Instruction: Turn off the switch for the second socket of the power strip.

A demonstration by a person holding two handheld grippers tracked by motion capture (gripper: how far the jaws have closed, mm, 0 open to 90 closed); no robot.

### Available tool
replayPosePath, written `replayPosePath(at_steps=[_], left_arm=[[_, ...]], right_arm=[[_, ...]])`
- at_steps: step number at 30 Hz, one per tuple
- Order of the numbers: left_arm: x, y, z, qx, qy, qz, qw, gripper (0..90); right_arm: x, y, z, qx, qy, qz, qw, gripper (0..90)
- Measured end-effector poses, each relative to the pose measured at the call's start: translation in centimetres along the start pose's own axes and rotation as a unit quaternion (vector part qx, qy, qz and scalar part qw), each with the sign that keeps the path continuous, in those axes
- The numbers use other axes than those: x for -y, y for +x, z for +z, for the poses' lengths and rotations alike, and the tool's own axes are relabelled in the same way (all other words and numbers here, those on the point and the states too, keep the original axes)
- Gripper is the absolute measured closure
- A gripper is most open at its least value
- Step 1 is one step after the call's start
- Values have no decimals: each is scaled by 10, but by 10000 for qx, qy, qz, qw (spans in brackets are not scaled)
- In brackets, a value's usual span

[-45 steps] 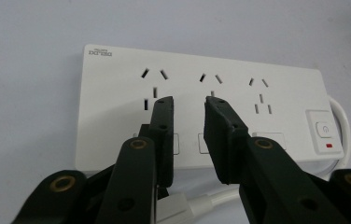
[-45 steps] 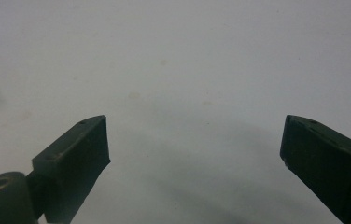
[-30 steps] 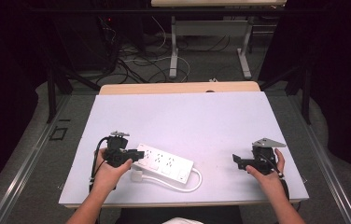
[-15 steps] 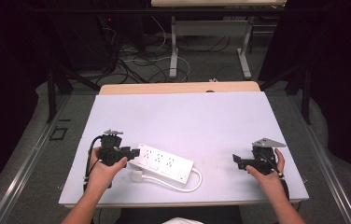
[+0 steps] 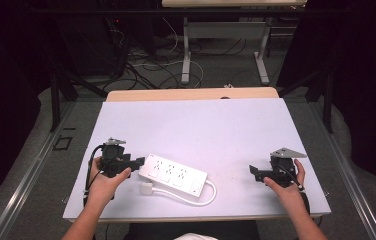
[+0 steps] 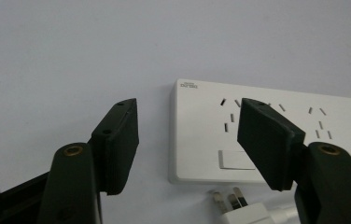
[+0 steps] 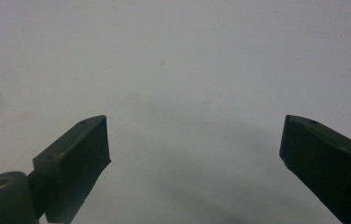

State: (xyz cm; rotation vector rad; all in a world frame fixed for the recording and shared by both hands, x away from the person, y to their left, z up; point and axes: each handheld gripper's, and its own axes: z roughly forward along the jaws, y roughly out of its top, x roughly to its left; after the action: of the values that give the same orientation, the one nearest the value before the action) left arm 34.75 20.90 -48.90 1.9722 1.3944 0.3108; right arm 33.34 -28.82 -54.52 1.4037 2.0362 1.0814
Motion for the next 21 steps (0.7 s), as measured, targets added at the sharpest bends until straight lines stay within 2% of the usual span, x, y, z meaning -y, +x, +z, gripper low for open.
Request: replayPosePath(at_steps=[3,11,15,16,17,21], left_arm=[[1,3,1,-92,-104,57,9999,343],[4,13,-1,-62,-225,230,9995,322],[6,19,-3,-151,-353,205,9991,313],[7,19,-3,-145,-374,137,9991,309],[7,21,-3,-150,-373,211,9990,304],[9,25,-4,-238,-379,297,9986,303]], right_arm=[[0,0,0,0,-7,0,10000,78],[0,0,0,-1,-7,-2,10000,78],[0,0,0,9,-10,-5,10000,79],[0,0,0,9,-11,-6,10000,79],[0,0,0,8,-11,-6,10000,79],[0,0,0,7,-10,-7,10000,78]])
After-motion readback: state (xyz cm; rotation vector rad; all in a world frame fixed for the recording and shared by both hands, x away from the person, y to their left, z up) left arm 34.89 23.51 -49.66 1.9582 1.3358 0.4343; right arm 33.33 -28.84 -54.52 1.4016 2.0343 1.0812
